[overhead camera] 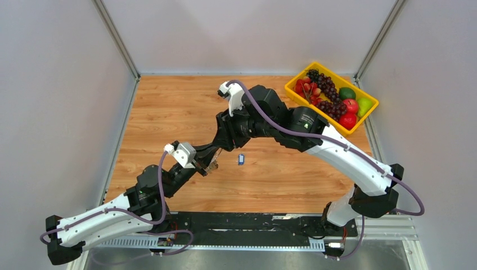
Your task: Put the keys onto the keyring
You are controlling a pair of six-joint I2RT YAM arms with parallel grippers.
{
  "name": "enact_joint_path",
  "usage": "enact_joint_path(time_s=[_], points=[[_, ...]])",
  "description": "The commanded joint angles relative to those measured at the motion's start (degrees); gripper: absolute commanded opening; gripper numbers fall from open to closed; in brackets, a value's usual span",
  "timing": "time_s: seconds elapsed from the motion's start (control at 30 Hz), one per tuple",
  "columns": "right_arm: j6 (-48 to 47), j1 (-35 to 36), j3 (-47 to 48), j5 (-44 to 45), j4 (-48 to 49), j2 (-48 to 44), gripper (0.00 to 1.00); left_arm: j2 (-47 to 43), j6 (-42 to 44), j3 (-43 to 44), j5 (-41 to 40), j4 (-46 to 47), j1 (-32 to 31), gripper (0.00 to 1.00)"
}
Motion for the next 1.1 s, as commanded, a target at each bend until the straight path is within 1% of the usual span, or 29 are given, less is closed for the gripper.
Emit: enact_joint_path(time_s=[0.0, 0.13, 0.3, 0.47, 0.6, 0.7, 0.77, 0.87, 0.97, 1.07], points=[[1.0, -0.1, -1.1, 1.8, 3.0, -3.9, 0.46, -0.4, -1.5, 2.1, -2.3, 0.5, 0.1, 0.00], [0.9, -1.3, -7.5, 3.7, 4.3, -6.8, 0.52, -0.9, -1.7, 2.5, -3.2, 0.1, 0.1, 0.00], [1.8, -5.0, -22.0, 4.5, 10.7, -13.5, 0.55, -1.5, -3.0, 2.8, -6.2, -1.1, 0.1, 0.00], [1.8, -6.3, -38.1, 10.1, 17.4, -20.0, 0.59, -2.2, -4.1, 3.7, -9.7, -3.6, 0.0, 0.00], [1.0, -6.6, -47.3, 11.3, 22.0, -21.1, 0.59, -2.3, -4.6, 3.7, -11.4, -4.3, 0.1, 0.00], [-1.5, -7.3, -51.8, 12.1, 26.0, -20.6, 0.59, -2.2, -4.7, 3.6, -12.1, -4.3, 0.0, 0.00], [-3.6, -8.8, -54.4, 10.6, 29.2, -19.7, 0.58, -2.3, -4.8, 3.5, -12.2, -4.3, 0.1, 0.00], [-6.2, -12.5, -57.0, 4.4, 33.8, -17.1, 0.59, -2.4, -4.6, 3.5, -12.1, -4.4, 0.1, 0.00], [-9.4, -15.8, -59.9, 1.0, 39.1, -14.3, 0.62, -2.8, -4.7, 3.5, -12.0, -4.7, 0.1, 0.00], [-12.1, -18.4, -63.2, -4.7, 45.0, -11.6, 0.63, -3.8, -5.3, 3.4, -11.9, -5.1, 0.0, 0.00]])
